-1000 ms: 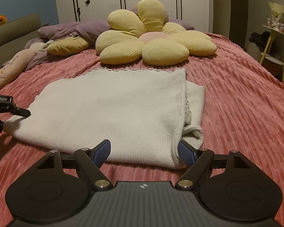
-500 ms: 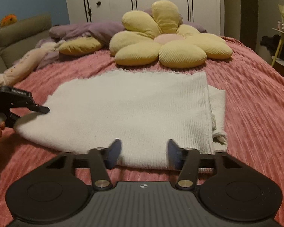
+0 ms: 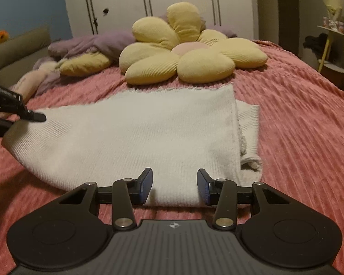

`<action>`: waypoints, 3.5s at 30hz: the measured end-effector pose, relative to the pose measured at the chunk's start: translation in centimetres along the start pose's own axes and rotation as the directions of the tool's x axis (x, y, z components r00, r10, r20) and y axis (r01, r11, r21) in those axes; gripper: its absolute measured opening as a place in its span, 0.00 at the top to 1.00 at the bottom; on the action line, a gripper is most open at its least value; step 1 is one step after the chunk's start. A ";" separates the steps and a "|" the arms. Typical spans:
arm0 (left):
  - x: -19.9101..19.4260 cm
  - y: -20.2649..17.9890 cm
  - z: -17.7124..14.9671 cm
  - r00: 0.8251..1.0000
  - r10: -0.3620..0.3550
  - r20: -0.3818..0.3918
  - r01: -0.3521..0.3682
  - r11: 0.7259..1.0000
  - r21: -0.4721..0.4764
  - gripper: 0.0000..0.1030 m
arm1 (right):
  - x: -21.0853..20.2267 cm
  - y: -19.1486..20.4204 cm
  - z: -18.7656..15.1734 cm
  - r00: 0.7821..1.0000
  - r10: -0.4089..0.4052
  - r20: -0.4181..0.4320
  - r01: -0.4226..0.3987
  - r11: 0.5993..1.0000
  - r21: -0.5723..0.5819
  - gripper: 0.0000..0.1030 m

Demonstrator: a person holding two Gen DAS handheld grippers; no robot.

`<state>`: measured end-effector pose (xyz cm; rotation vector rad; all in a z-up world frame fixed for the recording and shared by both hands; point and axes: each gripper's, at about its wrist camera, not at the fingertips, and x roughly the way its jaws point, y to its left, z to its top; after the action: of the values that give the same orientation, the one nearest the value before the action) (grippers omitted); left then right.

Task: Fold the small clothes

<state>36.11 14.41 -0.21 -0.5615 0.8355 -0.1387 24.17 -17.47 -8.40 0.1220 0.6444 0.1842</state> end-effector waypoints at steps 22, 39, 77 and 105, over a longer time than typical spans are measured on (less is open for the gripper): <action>-1.5 -6.1 -8.7 0.991 0.120 0.058 -0.133 0.940 0.314 0.46 | 0.7 -3.3 2.4 0.995 0.104 0.004 -0.104 0.986 0.133 0.54; 0.3 -1.6 -10.6 0.987 0.159 -0.004 -0.153 0.961 0.229 0.32 | 10.3 5.6 8.3 0.999 -0.006 -0.031 0.002 0.994 -0.106 0.86; 1.8 -4.0 -12.8 0.979 0.201 -0.045 -0.176 0.930 0.323 0.29 | 8.2 2.8 9.7 0.979 0.183 -0.085 -0.189 0.980 -0.068 0.83; 3.8 -9.6 -14.8 0.979 0.194 -0.064 -0.147 0.889 0.432 0.31 | 1.1 -9.9 0.8 0.974 0.214 -0.073 -0.164 0.892 0.421 0.67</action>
<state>28.73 -1.14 -5.71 -0.0660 0.9209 -0.1850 26.84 -26.93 -10.15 0.5893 0.7840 0.2432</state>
